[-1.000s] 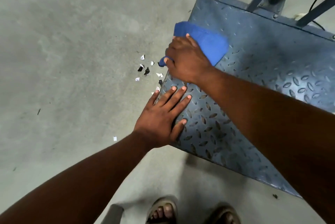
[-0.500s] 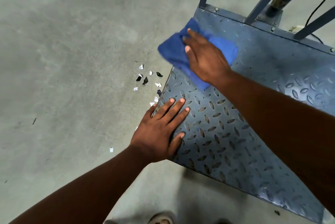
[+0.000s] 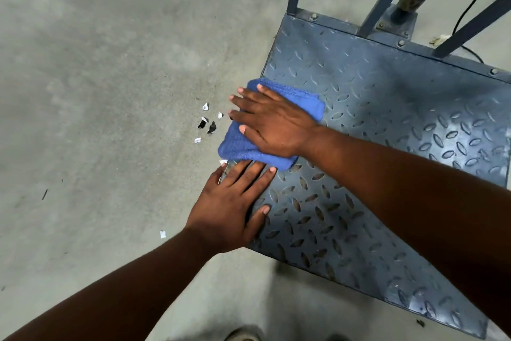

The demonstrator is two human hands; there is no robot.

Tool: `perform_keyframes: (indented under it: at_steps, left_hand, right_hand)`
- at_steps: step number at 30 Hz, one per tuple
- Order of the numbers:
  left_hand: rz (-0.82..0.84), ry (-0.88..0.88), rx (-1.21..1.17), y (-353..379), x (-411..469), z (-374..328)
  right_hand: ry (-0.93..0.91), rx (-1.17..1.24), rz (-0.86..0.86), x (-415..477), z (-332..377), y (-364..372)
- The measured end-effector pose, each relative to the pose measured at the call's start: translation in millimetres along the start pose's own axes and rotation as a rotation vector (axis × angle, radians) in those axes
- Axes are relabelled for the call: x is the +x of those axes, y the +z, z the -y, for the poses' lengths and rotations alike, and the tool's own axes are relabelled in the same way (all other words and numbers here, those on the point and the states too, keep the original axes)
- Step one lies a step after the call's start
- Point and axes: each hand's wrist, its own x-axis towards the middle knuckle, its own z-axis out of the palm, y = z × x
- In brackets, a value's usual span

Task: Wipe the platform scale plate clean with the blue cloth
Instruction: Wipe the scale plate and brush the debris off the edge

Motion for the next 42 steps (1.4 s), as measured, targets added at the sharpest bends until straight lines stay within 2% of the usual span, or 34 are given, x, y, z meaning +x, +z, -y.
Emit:
perform_keyframes:
  at_steps: [2, 5, 7, 9, 13, 15, 18, 24, 28, 30, 32, 34, 35, 39, 42]
  left_hand:
    - [0.006, -0.008, 0.003, 0, -1, 0]
    - [-0.004, -0.001, -0.01, -1, -2, -1]
    - [-0.008, 0.003, -0.023, -1, -1, -1]
    - [-0.001, -0.001, -0.026, -1, -2, -1]
    - [0.004, -0.008, -0.042, 1, -2, 0]
    - [0.005, -0.006, -0.048, 1, -1, 1]
    - [0.019, 0.001, -0.046, -1, -2, 1]
    - [0.031, 0.006, -0.038, -1, -2, 1]
    - [0.039, 0.001, -0.049, -4, -2, 1]
    - [0.03, 0.001, -0.052, -3, -2, 1]
    - [0.023, 0.0, -0.055, -2, -2, 1]
    - [0.021, 0.002, -0.054, -2, -2, 2]
    - [0.025, 0.004, -0.054, -2, -2, 2]
    - [0.015, 0.013, -0.046, -3, -2, 2]
    - [0.015, 0.008, -0.044, -3, -2, 2]
  right_hand:
    - [0.091, 0.021, -0.016, 4, -17, -3]
    - [0.45, 0.061, -0.115, 14, -48, -7]
    - [0.619, 0.084, -0.134, 19, -54, -10]
    - [0.588, 0.116, -0.111, 19, -43, -11]
    - [0.281, 0.137, -0.091, -2, -2, -1]
    - [0.246, 0.077, -0.084, -3, 2, 3]
    - [0.311, 0.042, -0.088, 11, -17, 2]
    - [0.635, 0.086, -0.1, 27, -79, -1]
    - [0.851, 0.068, -0.167, 4, -62, 7]
    - [0.745, 0.059, -0.177, -8, -31, 9]
    - [0.51, 0.048, -0.152, -19, -8, 8]
    - [0.384, 0.001, -0.12, -20, -14, 4]
    - [0.395, -0.049, -0.112, -16, -26, 1]
    - [0.669, -0.148, -0.081, 10, -76, -14]
    - [0.591, -0.146, -0.05, 15, -80, -12]
